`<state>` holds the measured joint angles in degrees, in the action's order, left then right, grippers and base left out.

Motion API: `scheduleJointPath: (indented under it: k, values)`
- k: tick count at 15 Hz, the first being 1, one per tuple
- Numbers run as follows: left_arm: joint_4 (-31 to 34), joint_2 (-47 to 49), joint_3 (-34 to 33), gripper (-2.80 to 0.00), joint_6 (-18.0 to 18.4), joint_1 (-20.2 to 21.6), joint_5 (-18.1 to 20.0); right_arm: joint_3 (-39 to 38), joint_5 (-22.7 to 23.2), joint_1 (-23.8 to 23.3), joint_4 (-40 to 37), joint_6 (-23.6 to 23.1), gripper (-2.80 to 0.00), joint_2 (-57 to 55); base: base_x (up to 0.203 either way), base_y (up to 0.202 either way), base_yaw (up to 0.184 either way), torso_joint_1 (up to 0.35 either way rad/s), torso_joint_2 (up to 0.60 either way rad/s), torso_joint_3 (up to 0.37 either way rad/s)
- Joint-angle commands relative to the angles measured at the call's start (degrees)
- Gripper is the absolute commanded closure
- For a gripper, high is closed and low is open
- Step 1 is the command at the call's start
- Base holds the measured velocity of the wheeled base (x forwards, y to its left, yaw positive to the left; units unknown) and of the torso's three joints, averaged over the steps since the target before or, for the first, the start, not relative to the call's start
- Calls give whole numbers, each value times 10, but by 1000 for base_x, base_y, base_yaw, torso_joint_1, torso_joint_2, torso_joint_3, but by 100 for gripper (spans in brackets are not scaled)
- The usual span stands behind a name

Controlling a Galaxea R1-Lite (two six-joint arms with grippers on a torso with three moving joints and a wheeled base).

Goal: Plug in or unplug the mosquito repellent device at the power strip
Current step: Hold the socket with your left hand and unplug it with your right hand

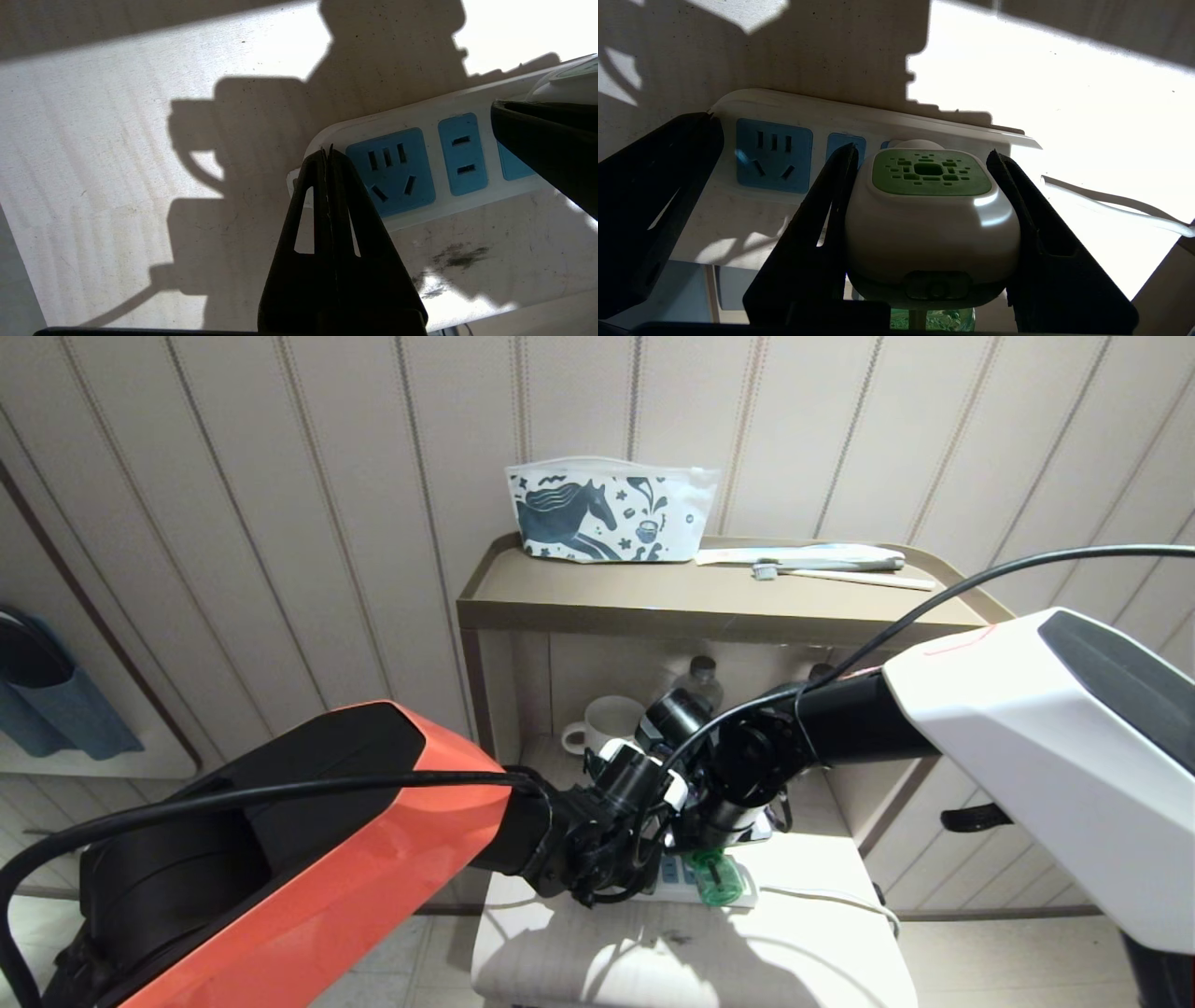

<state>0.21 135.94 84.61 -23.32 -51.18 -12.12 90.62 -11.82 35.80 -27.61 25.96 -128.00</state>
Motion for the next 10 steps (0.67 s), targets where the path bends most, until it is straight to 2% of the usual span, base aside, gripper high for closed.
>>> scheduleJointPath:
  k: [1,5,10]
  values:
    - [1,-2,0,0,-1,-2,0,1,1,6,0,10,0,14,0,0,0,0,0,0]
    - [1,-1,-3,0,-1,-2,0,20,-3,30,-1,21,0,20,0,0,0,0,0,0]
    - [1,0,2,0,-1,-2,-1,24,-8,32,-5,20,0,21,0,0,0,0,0,0]
